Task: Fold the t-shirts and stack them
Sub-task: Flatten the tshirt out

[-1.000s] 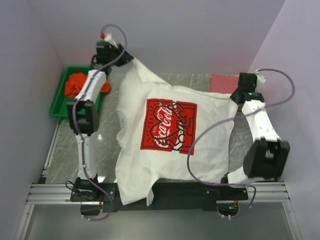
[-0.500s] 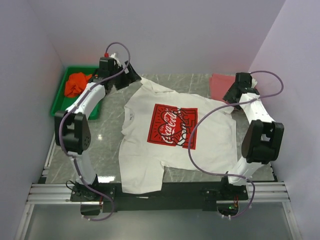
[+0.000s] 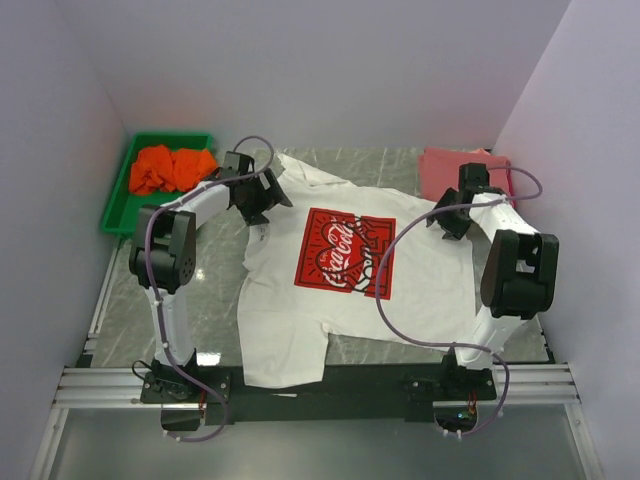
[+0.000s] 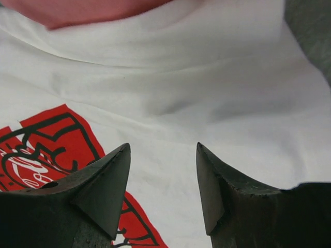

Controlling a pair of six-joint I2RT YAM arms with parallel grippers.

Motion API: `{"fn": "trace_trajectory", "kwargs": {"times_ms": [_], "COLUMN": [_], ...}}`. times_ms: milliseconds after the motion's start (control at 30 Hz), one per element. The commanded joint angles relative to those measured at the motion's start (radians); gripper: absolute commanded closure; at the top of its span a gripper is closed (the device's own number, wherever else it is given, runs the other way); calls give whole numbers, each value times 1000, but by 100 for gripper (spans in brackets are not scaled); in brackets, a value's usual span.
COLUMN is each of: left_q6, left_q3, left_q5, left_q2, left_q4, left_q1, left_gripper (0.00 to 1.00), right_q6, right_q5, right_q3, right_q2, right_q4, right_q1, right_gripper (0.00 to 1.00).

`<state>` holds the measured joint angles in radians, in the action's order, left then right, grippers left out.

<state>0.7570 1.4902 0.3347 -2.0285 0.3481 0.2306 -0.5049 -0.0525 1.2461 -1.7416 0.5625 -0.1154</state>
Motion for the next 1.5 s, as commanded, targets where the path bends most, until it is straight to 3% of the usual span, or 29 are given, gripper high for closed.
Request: {"fn": "trace_trajectory", "kwargs": {"times_ms": [0, 167, 433, 800, 933, 1200, 1467], "left_q6": [31, 56, -18, -165, -171, -124, -7], "left_q3": [-24, -56, 28, 418, 495, 224, -13], "left_q5": [6, 35, -57, -56, -60, -123, -63], "left_q2": [8, -28, -111, -326, -302, 0, 89], "left_q4": [-14, -58, 49, 135, 158, 121, 95], "left_q1": [1, -11, -77, -93, -93, -70, -45], "left_gripper": [5, 5, 5, 5, 5, 4, 5], "right_q6": [-14, -14, -17, -11, -1, 8, 0], "right_q5": [-70, -86, -76, -110, -133, -156, -171], "right_q3": [-1, 13, 50, 157, 203, 243, 191], "right_q2": [-39, -105, -176, -271, -279, -214, -185], "right_q4": [4, 22, 53, 111, 132, 137, 122], "right_q1": [14, 33, 57, 88, 106, 148, 186], "right_gripper": [40, 41, 41, 41, 41, 41, 41]}}
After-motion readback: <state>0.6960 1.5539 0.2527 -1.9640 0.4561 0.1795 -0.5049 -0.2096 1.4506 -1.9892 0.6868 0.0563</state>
